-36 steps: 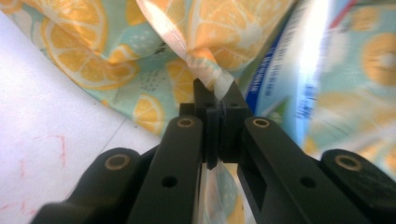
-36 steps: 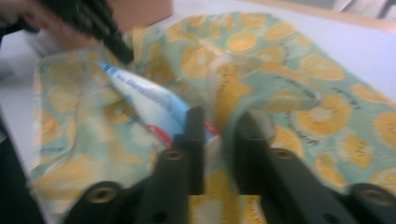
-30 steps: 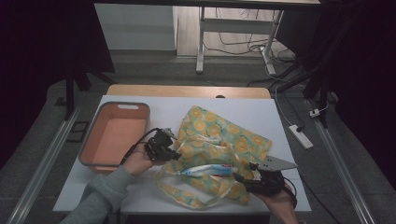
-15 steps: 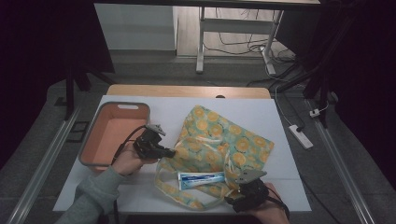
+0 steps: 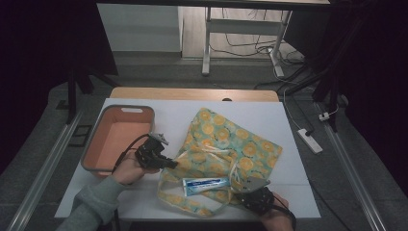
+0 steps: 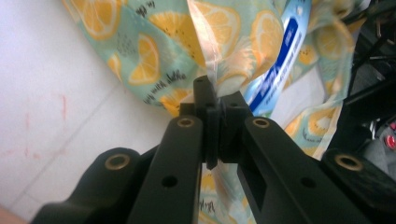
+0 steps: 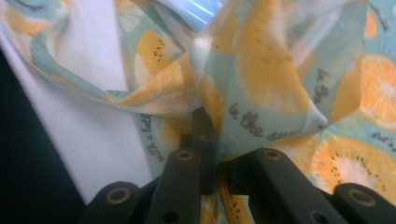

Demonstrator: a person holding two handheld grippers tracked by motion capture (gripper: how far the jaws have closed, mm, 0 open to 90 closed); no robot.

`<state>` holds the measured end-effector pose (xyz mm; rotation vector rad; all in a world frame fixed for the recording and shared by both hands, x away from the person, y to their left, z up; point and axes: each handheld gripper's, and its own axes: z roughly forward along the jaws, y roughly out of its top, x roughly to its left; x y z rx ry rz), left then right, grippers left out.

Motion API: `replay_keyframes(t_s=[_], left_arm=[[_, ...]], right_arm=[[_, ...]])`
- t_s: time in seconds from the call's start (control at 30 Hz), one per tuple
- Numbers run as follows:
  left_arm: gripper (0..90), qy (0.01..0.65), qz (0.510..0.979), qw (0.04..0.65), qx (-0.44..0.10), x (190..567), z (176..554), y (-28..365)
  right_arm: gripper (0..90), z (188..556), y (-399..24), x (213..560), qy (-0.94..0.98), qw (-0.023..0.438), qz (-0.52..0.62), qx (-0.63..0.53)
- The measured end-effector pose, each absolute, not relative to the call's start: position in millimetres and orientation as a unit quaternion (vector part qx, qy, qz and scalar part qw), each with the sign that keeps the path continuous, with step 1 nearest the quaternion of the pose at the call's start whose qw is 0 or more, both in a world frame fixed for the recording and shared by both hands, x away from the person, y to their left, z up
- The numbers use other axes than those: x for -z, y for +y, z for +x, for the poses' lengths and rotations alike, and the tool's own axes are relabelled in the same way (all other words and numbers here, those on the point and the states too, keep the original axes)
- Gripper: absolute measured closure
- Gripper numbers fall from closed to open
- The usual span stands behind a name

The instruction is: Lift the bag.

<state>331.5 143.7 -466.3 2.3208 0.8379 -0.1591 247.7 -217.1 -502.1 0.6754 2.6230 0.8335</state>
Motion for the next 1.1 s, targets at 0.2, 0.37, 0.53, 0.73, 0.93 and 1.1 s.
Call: replay_keyframes(t_s=[0.2, 0.37, 0.53, 0.73, 0.93, 1.1], left_arm=[[88.0, 0.309, 0.886, 0.335, 0.085, 465.8, 319.8, 155.6], [88.2, 0.297, 0.878, 0.360, 0.105, 457.4, 315.4, 162.4], [88.2, 0.295, 0.869, 0.382, 0.108, 444.0, 317.6, 169.1], [88.3, 0.291, 0.855, 0.422, 0.082, 410.7, 320.5, 179.2], [88.4, 0.304, 0.818, 0.486, 0.045, 375.2, 329.5, 196.1], [88.4, 0.303, 0.785, 0.538, 0.047, 354.8, 333.5, 213.0]], right_arm=[[87.4, 241.1, -225.8, 470.4, 0.891, 0.157, 0.232, -0.357], [87.9, 238.5, -224.8, 446.4, 0.881, 0.156, 0.212, -0.394], [88.0, 244.6, -228.2, 423.9, 0.867, 0.158, 0.210, -0.424], [88.1, 257.7, -244.8, 402.9, 0.840, 0.181, 0.227, -0.458], [88.2, 275.0, -260.3, 377.2, 0.800, 0.216, 0.245, -0.503], [88.3, 287.2, -277.4, 349.2, 0.751, 0.232, 0.262, -0.560]])
